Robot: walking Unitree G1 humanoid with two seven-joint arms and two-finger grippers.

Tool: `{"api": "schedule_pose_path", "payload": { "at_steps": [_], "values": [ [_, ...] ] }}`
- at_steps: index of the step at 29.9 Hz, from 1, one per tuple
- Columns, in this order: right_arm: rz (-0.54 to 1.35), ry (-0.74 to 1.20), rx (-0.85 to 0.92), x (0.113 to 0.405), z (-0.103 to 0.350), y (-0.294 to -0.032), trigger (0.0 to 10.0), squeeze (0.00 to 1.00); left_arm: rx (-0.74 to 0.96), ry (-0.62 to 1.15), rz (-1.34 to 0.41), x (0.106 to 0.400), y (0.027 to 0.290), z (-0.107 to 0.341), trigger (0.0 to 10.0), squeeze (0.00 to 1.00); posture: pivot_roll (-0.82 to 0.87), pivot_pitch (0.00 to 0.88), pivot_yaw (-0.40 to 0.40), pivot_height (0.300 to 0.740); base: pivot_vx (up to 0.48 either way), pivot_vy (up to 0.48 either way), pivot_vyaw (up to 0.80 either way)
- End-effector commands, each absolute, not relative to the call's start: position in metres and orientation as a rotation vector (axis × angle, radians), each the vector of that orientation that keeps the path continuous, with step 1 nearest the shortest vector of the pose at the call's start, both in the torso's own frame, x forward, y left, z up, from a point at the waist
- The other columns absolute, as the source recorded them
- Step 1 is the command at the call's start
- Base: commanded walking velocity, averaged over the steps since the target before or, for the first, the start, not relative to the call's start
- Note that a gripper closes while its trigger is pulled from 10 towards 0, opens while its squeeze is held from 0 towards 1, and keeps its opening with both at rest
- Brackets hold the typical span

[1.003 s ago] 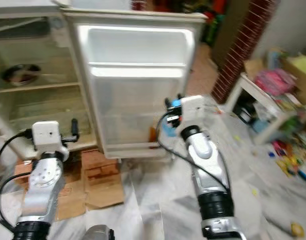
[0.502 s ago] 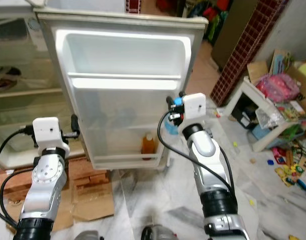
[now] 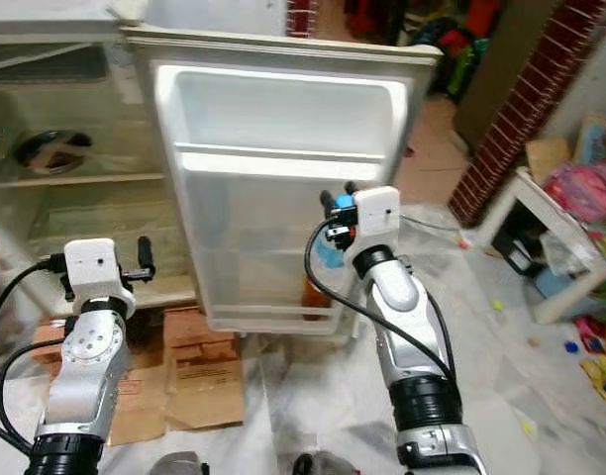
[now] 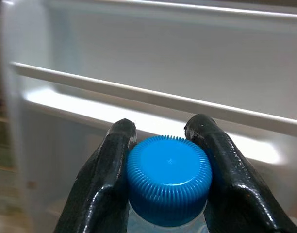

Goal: Restocking fridge

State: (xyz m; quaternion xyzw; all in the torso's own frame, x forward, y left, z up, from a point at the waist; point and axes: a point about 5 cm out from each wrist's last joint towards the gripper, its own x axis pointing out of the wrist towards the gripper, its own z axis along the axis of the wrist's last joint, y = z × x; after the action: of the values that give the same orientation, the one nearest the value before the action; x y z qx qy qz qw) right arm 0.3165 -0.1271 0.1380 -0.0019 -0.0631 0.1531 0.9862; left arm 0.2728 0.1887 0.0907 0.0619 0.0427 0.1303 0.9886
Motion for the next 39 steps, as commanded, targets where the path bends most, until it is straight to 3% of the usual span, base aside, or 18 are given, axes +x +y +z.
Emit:
{"api": "schedule_pose_path", "payload": {
  "at_steps": [1, 20, 39],
  "values": [
    [0.323, -0.174, -0.002, 0.319, 0.149, -0.123, 10.0, 0.0, 0.139, 0.061, 0.266, 0.274, 0.19, 0.097, 10.0, 0.0, 0.09, 0.0, -0.071, 0.74, 0.0, 0.0, 0.0],
    [0.29, -0.197, 0.003, 0.323, 0.157, -0.13, 10.0, 0.0, 0.171, 0.036, 0.28, 0.273, 0.191, 0.118, 10.0, 0.0, 0.14, 0.021, -0.061, 0.74, 0.0, 0.0, 0.0],
    [0.259, -0.142, 0.036, 0.317, 0.139, -0.132, 10.0, 0.0, 0.116, 0.118, 0.242, 0.272, 0.178, 0.093, 10.0, 0.0, 0.08, 0.0, -0.065, 0.74, 0.0, 0.0, 0.0]
  ]
}}
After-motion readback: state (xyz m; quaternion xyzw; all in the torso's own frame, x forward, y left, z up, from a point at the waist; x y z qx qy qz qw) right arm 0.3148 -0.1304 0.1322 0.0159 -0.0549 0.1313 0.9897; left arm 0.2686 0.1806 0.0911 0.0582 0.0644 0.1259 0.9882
